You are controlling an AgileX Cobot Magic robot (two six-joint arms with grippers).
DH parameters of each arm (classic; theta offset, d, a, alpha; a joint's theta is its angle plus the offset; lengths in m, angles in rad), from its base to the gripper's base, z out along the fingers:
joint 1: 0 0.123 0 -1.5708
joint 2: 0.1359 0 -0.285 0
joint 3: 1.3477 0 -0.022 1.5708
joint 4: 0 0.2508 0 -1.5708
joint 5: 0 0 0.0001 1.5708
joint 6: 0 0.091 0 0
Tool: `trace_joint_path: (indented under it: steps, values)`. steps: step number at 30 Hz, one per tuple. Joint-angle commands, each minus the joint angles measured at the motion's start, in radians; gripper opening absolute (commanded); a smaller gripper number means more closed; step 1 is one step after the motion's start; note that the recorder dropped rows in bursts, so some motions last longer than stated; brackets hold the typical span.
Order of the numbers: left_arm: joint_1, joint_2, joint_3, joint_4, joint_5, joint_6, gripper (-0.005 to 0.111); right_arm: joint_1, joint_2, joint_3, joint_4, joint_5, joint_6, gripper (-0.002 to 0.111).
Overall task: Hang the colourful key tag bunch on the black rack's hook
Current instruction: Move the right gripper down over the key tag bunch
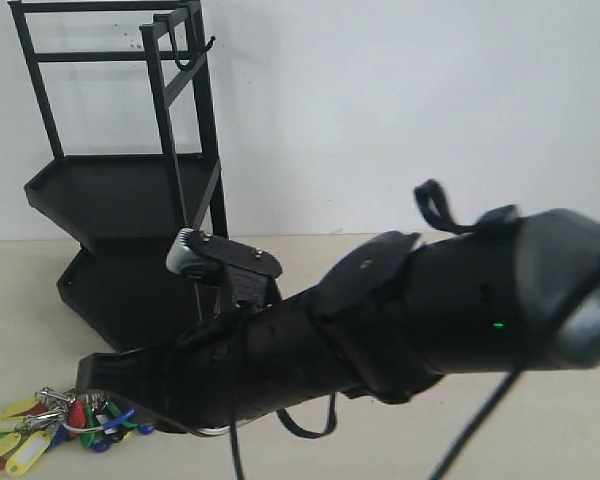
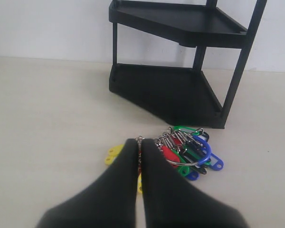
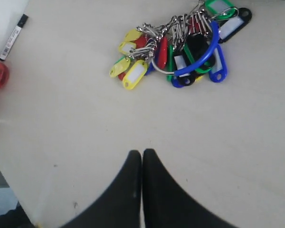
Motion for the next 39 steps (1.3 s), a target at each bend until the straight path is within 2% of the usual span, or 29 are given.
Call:
trace_joint_path:
  steps: [1, 7, 9, 17, 32, 39]
  values:
    - [-0.001, -0.002, -0.001, 0.005, -0.008, 0.003, 0.004, 0.001, 0.130, -0.123, 0.067, 0.008, 0.008, 0.006]
    - [-0.001, -0.002, -0.001, 0.005, -0.008, 0.003, 0.004, -0.001, 0.272, -0.240, 0.148, -0.001, 0.016, 0.041]
    - [-0.001, -0.002, -0.001, 0.005, -0.008, 0.003, 0.004, -0.001, 0.307, -0.269, 0.153, -0.017, 0.045, 0.046]
    - [-0.001, -0.002, -0.001, 0.005, -0.008, 0.003, 0.004, -0.043, 0.422, -0.379, 0.153, 0.076, 0.143, 0.046]
    - [-0.001, -0.002, -0.001, 0.005, -0.008, 0.003, 0.004, -0.047, 0.469, -0.392, 0.155, -0.022, 0.192, 0.046]
    - [-0.001, -0.002, -0.001, 0.005, -0.008, 0.003, 0.004, -0.047, 0.514, -0.452, 0.155, 0.002, 0.200, 0.046]
